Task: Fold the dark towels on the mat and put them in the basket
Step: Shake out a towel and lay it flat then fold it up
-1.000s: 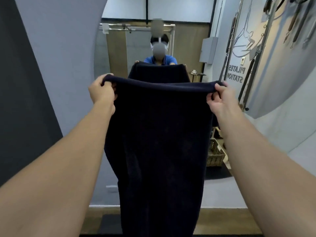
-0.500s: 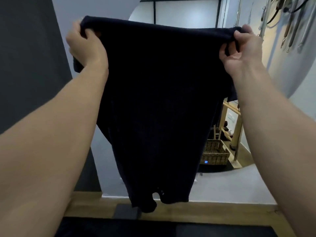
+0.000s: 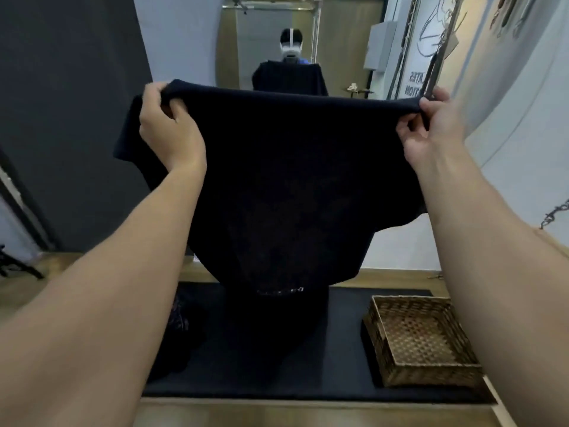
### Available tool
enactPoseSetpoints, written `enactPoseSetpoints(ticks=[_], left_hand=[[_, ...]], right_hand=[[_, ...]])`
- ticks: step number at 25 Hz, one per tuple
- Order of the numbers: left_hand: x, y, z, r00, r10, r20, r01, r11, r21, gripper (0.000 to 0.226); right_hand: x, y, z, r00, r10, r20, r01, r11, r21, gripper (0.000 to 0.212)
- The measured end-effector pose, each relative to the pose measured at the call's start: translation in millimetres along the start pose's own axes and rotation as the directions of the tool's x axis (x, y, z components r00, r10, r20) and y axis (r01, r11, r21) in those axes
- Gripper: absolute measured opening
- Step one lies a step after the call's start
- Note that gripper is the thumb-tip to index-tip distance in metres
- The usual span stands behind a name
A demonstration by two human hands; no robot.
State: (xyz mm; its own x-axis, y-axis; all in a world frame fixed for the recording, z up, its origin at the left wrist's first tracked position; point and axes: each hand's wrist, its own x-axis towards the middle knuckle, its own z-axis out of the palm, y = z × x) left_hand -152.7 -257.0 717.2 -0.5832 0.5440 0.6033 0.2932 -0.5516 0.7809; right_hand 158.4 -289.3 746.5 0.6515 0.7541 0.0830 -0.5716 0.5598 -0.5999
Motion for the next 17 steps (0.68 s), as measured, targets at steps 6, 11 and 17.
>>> enactPoseSetpoints(ticks=[6,11,17], left_hand=[[-89.1,-58.5,-83.2,0.981,-0.181,0.075,0.161,0.962,0.219,0.028],[-153.0,-143.7,-100.6,0.912,-0.403,0.068,0.361,0.873,0.329,0.029],[-194.5,-267.7,-51.4,0.634,-0.76,-0.143,0.773,0.615,0.156,0.019]], right_hand=[[-68.9,40.5,-100.9,0.932,0.216,-0.29,-0.217,0.976,0.03,0.031],[-86.5,99.6,-201.5,0.764,0.413,-0.496,-0.414,0.903,0.115,0.017],[-35.8,198.3,-287.2,0.599,0.41,-0.688,-0.529,0.848,0.044,0.009]])
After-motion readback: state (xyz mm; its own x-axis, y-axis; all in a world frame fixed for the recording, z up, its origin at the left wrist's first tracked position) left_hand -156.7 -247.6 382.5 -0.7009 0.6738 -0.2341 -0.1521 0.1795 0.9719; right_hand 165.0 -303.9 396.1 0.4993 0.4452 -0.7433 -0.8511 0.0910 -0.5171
